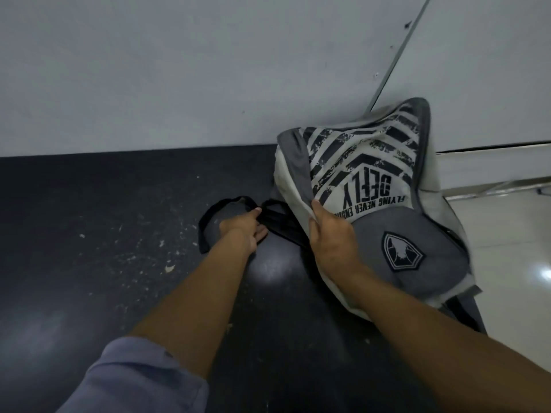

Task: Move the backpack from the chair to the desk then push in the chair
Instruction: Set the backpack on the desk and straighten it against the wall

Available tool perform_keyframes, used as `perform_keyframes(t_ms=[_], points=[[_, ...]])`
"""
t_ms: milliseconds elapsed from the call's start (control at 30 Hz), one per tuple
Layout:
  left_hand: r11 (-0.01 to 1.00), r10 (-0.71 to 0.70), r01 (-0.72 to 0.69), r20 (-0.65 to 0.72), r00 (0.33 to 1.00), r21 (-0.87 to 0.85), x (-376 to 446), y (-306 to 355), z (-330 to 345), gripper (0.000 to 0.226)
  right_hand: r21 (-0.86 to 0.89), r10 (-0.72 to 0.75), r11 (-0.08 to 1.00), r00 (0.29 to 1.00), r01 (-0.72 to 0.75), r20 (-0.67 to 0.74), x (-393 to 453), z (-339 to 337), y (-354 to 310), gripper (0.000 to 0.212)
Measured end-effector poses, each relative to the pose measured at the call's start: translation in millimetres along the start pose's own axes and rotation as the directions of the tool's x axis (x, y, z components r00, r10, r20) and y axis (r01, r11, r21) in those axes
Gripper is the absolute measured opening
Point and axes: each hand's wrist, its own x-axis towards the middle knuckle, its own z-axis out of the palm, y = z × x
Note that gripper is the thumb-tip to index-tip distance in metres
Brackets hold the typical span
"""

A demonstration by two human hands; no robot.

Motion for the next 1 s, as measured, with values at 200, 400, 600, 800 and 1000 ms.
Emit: perform_keyframes(t_ms=[200, 400, 600, 800, 1000], points=[[0.996, 0.092, -0.092, 0.04, 0.995, 0.012, 15.2, 64.4, 44.7, 0.027, 0.229, 0.08, 0.973, 0.975, -0.031, -0.207, 6.5, -41.4, -4.1, 0.042], [0.977, 0.143, -0.172, 0.203, 0.969, 0.13, 20.4, 106.1, 105.5, 0.016, 0.277, 0.04, 0.96, 0.957, 0.043, -0.286, 9.4, -48.4, -8.6, 0.055], [0.949, 0.104, -0.185, 0.299, 0.948, 0.255, 42.2, 112.5, 108.7, 0.017, 0.282, 0.081, 0.959, 0.973, -0.017, -0.218, 16.8, -20.6, -7.2, 0.056], [0.949, 0.146, -0.204, 0.24, 0.96, 0.239, 44.8, 103.7, 89.1, 0.042, 0.222, 0.035, 0.975, 0.992, -0.007, -0.122, 18.0, 4.2, -3.8, 0.054], [0.723, 0.557, -0.542, 0.103, 0.824, 0.428, 11.9, 90.8, 86.3, 0.048, 0.155, -0.021, 0.987, 0.994, 0.037, -0.108, 23.9, -19.2, -3.9, 0.052]])
